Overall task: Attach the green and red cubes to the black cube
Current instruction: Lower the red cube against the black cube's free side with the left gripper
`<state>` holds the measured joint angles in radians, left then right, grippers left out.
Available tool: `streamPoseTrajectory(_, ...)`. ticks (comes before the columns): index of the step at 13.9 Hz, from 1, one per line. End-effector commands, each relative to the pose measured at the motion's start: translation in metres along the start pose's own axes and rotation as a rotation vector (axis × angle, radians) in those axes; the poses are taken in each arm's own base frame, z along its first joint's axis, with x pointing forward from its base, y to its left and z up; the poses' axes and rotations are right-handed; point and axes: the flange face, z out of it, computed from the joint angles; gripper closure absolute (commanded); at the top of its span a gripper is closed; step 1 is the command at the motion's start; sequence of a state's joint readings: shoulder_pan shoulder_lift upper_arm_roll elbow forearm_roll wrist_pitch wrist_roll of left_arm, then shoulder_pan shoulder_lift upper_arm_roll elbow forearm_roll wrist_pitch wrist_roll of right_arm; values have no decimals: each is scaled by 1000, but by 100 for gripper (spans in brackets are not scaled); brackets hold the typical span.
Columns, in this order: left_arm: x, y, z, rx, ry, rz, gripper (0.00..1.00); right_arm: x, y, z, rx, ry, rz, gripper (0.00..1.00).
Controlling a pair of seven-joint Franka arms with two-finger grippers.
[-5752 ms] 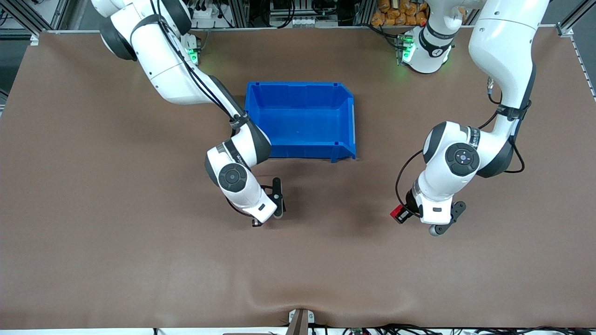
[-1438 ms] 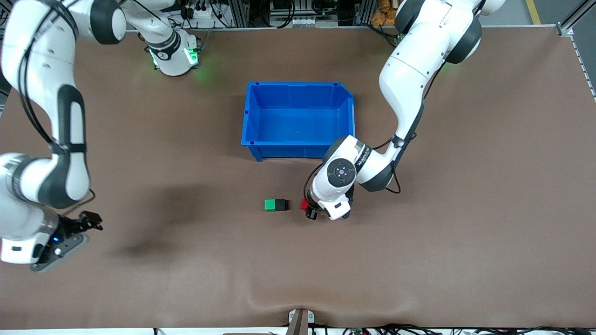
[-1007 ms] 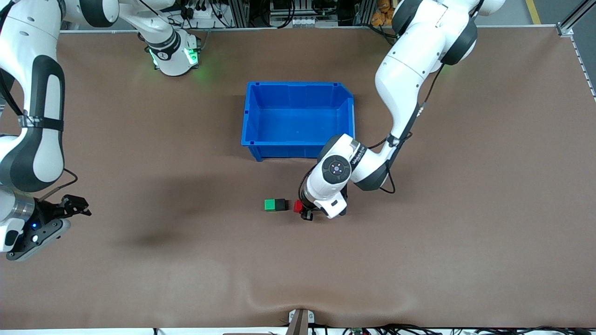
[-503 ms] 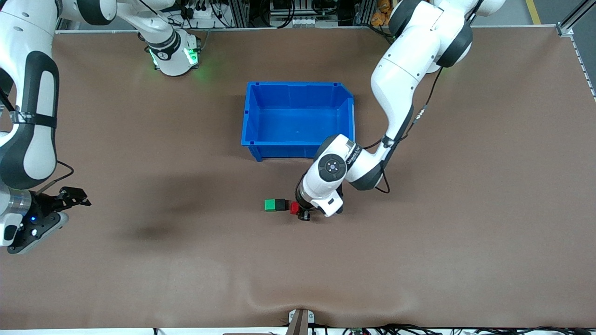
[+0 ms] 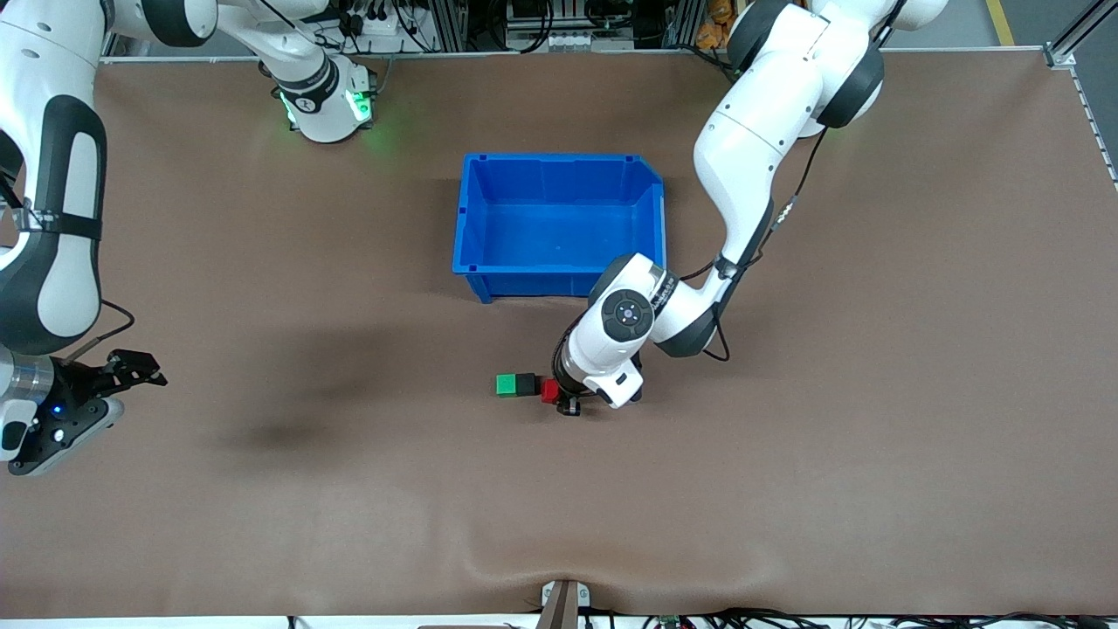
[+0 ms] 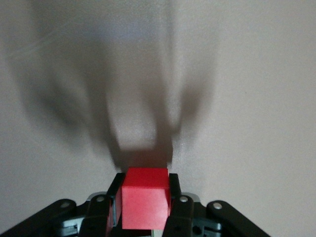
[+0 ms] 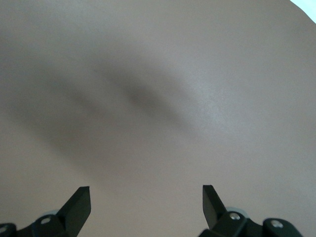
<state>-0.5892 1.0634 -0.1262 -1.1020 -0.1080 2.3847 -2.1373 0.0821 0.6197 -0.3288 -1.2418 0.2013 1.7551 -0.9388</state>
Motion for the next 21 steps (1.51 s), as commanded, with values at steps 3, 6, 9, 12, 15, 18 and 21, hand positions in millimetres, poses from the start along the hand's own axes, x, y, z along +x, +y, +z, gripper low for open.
streamPoseTrajectory(3, 7, -6, 15, 64, 54, -21, 100, -13, 3, -4, 25, 16, 2, 0)
streamPoseTrajectory(6, 6, -7, 14, 77, 62, -19, 100, -13, 3, -3, 26, 15, 1, 0)
streamPoseTrajectory(9, 2, -11, 15, 81, 65, -12, 100, -13, 3, -3, 25, 16, 1, 0)
streamPoseTrajectory(12, -2, -15, 12, 94, 72, -6, 100, -13, 4, -2, 23, 17, 1, 0)
streamPoseTrajectory(15, -2, -16, 10, 109, 83, -6, 100, -13, 4, 0, 26, 14, 1, 0)
streamPoseTrajectory(18, -8, -21, 11, 103, 93, -8, 100, -14, 4, 3, 31, 12, 3, 0)
streamPoseTrajectory(21, -7, -20, 12, 102, 96, -9, 46, -14, 4, 3, 30, 13, 3, 0)
